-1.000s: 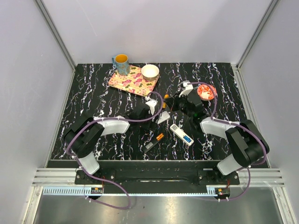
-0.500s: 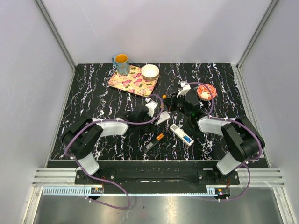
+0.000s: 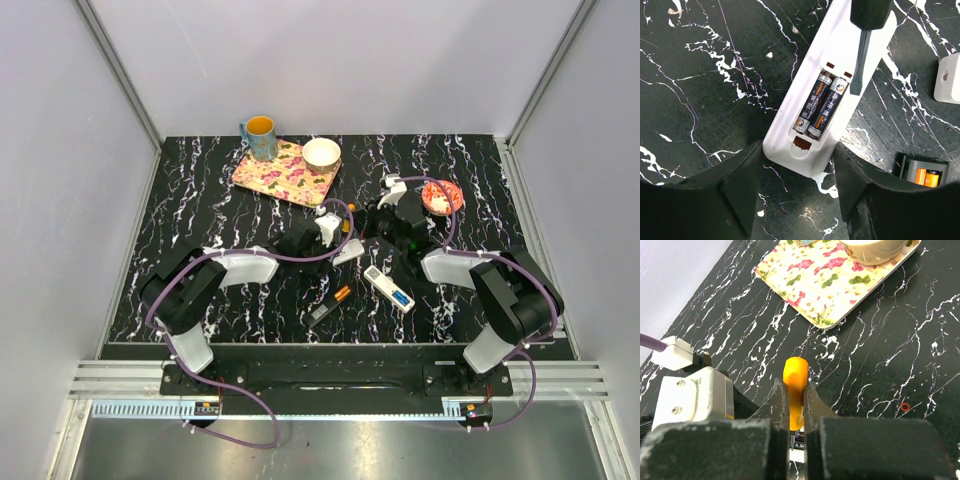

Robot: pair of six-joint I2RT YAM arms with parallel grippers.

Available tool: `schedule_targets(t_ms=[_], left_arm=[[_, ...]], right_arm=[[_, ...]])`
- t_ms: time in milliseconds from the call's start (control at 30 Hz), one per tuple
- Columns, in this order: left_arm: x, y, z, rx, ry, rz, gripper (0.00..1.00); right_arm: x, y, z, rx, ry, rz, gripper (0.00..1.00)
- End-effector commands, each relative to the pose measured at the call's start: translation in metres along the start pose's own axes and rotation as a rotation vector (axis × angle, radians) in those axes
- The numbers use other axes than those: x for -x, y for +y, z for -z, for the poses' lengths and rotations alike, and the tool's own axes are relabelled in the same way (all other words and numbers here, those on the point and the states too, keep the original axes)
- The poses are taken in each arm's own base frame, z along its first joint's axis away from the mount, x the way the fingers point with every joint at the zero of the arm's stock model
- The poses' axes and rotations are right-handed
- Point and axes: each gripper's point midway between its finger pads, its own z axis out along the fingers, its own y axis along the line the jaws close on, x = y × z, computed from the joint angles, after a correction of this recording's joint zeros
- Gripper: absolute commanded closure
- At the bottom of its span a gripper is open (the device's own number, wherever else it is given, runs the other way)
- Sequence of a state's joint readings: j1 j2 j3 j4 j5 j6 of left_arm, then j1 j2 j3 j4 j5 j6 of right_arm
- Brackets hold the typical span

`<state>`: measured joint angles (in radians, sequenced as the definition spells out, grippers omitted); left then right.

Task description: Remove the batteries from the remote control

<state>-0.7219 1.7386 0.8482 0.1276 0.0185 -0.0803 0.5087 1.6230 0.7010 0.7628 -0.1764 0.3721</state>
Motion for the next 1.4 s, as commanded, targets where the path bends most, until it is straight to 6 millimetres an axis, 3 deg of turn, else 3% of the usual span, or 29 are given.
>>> schedule_targets(t_ms=[0,367,633,933,1367], left_arm=[[-0.026,-0.006,-0.003,-0.045,0.071,0.007,0.50],[-0.031,-0.011,0.000,-0.069,0.080,0.027,0.57],[-0.032,-0.012,0.000,-0.074,0.080,0.036,0.57],[-0.033,-0.012,-0.001,-0.073,0.084,0.044,0.60],[-0.034,-0.012,-0.002,-0.071,0.088,0.049,0.61]], right_arm=[[0.017,0.009,-0.007,0.024,-0.062,0.018,1.00],[0.005,-0.017,-0.014,-0.113,-0.070,0.028,1.00],[-0.002,-0.016,-0.016,-0.151,-0.066,0.075,1.00],[0.001,-0.022,-0.008,-0.225,-0.079,0.133,1.00],[0.006,-0.016,0.004,-0.263,-0.071,0.213,1.00]])
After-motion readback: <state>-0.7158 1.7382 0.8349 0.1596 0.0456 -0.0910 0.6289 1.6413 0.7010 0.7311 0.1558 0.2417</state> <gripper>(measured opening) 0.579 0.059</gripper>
